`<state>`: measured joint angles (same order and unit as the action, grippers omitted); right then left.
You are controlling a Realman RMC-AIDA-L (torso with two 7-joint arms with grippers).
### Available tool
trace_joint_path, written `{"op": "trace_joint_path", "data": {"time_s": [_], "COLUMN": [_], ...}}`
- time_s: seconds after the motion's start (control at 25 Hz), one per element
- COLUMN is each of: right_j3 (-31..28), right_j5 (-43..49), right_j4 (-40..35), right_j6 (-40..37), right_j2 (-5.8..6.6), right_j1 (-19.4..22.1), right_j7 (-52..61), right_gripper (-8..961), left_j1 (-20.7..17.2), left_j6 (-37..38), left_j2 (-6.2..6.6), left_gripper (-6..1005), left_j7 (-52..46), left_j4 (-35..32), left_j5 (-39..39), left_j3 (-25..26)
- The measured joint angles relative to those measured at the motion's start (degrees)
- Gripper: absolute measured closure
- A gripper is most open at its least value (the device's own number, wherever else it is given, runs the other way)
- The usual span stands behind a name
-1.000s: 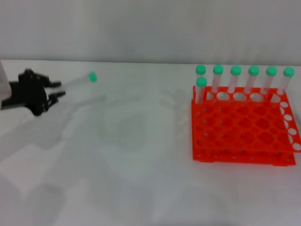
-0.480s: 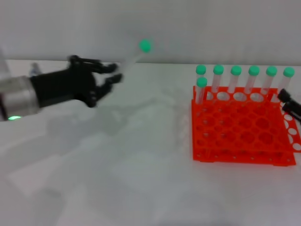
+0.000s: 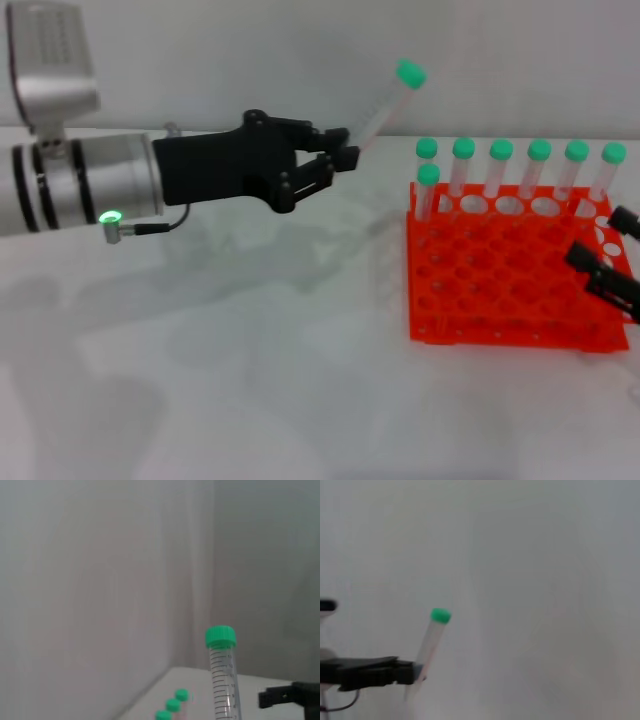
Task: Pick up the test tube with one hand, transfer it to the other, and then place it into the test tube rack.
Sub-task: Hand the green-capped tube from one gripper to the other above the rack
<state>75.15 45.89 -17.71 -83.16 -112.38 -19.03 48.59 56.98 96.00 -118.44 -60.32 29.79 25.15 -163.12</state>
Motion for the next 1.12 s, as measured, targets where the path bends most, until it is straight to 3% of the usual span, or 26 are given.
{"op": "trace_joint_path", "data": {"time_s": [0.24,0.52,0.8,1.12], "right_j3": [0.12,0.42,0.78,2.63], "right_j5": [4.12,8.03,10.1,10.27], "right_j4": [-0.02,0.29,0.52,0.57], "right_j6": [-0.12,0.45,0.95,2.5], "right_j2": [0.8,1.54,0.89,-0.04], "right_j1": [-1.41,-4.65,-7.92,-10.4], "right_j7": [5.45,12.63,17.07,18.88], "right_gripper": [203,207,211,216], "left_j1": [4.29,6.75,8.24,8.49], "left_j6": [-2.57,-7.28,-13.13,-14.96], "left_j2": [-0.25,-0.39,-0.43,-0.55], "left_gripper": [802,801,801,801], "left_j7": [-10.79,-15.74,-17.0,-15.45], "left_j4": [-0.48,-4.91,-10.34,-12.75], "left_j5": [-8.89,-16.96,-21.06,-21.58], "left_j3": [0.0,0.0,0.0,0.0]}}
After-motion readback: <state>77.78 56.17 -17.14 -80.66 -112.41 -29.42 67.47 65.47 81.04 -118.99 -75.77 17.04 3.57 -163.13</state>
